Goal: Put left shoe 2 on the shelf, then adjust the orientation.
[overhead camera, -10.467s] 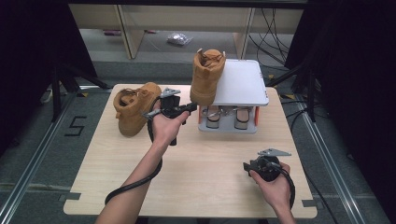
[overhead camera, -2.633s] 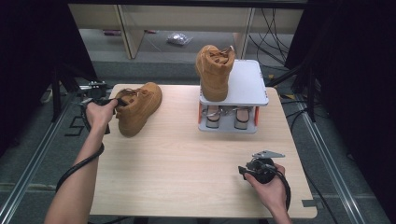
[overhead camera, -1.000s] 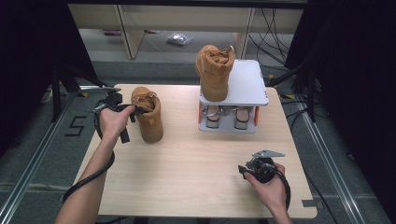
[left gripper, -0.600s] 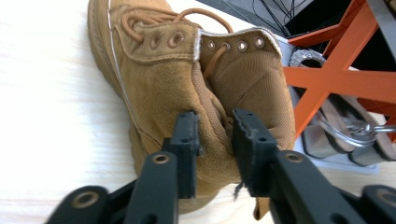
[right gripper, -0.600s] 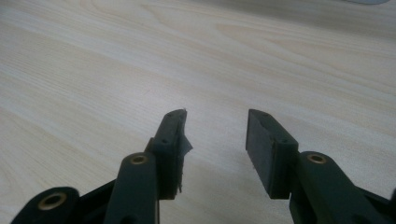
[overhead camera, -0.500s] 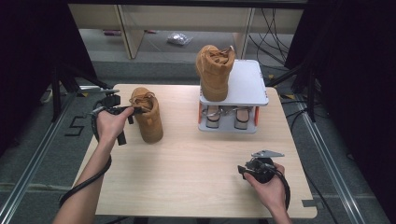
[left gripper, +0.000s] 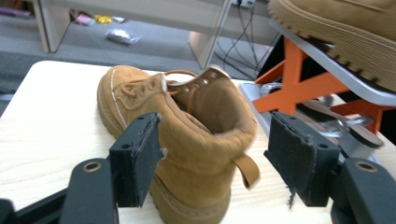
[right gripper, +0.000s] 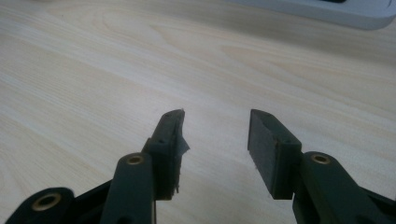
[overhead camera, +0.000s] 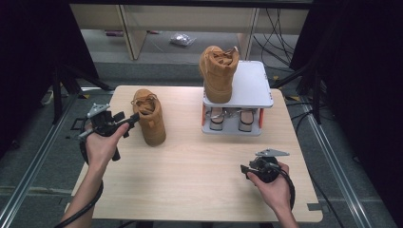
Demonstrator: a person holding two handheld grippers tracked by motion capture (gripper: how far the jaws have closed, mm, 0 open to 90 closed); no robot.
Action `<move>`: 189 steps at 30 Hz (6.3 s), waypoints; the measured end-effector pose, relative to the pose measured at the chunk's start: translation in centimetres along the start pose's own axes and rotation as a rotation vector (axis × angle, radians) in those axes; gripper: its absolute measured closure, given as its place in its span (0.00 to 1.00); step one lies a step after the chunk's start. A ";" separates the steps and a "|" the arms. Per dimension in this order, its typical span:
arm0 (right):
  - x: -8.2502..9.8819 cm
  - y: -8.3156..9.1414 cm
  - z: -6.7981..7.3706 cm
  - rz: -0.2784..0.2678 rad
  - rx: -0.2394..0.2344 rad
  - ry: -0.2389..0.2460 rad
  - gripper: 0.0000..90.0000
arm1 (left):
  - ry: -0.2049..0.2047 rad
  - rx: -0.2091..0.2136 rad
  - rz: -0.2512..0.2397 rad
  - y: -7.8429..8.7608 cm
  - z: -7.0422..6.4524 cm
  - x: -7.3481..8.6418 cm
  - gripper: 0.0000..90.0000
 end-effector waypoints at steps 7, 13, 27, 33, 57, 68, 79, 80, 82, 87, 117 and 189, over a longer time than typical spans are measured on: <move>-0.8 0.4 0.6 -0.025 -0.004 0.011 0.62 | -0.034 -0.008 -0.036 0.7 0.1 1.6 0.38; -1.3 0.5 1.0 -0.038 -0.011 0.007 0.62 | -0.037 -0.006 -0.039 0.5 0.1 2.3 0.39; -3.7 0.3 2.5 -0.047 -0.031 0.067 0.62 | -0.073 -0.012 -0.031 0.6 -0.3 3.2 0.38; -5.9 0.2 5.0 -0.043 -0.047 0.091 0.62 | -0.067 -0.006 -0.031 0.5 -0.6 3.7 0.39; -13.2 -2.9 11.3 -0.043 -0.113 0.208 0.63 | -0.030 -0.007 -0.047 0.4 -0.4 3.8 0.42; -16.5 -5.3 15.0 0.005 -0.156 0.179 0.65 | -0.035 -0.004 -0.040 0.1 -0.9 4.7 0.42; -21.1 -7.8 17.2 0.001 -0.150 0.197 0.65 | -0.025 -0.002 -0.037 0.1 -0.7 5.0 0.42; -21.8 -8.1 17.5 0.002 -0.154 0.187 0.64 | -0.023 -0.002 -0.037 0.1 -0.7 5.1 0.42; -22.5 -8.3 17.7 -0.002 -0.156 0.186 0.64 | -0.022 -0.003 -0.037 0.1 -0.7 5.1 0.42; -23.7 -8.4 18.2 -0.014 -0.157 0.170 0.64 | -0.022 -0.003 -0.038 0.1 -0.7 5.1 0.42; -27.5 -11.0 19.9 -0.030 -0.160 0.109 0.57 | -0.009 0.010 -0.039 0.1 -0.6 5.2 0.42; -22.9 -2.6 17.5 0.060 -0.205 0.188 0.92 | 0.036 -0.046 -0.079 1.7 2.0 4.6 0.42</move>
Point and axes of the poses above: each handheld gripper's, and its own axes: y roughly backward along the jaws, x roughly out of its underside, z roughly to its left, the point moved 7 cm from there along -y, roughly forward along the jaws, and after that the axes turned 8 degrees about z, right-handed, at the moved point
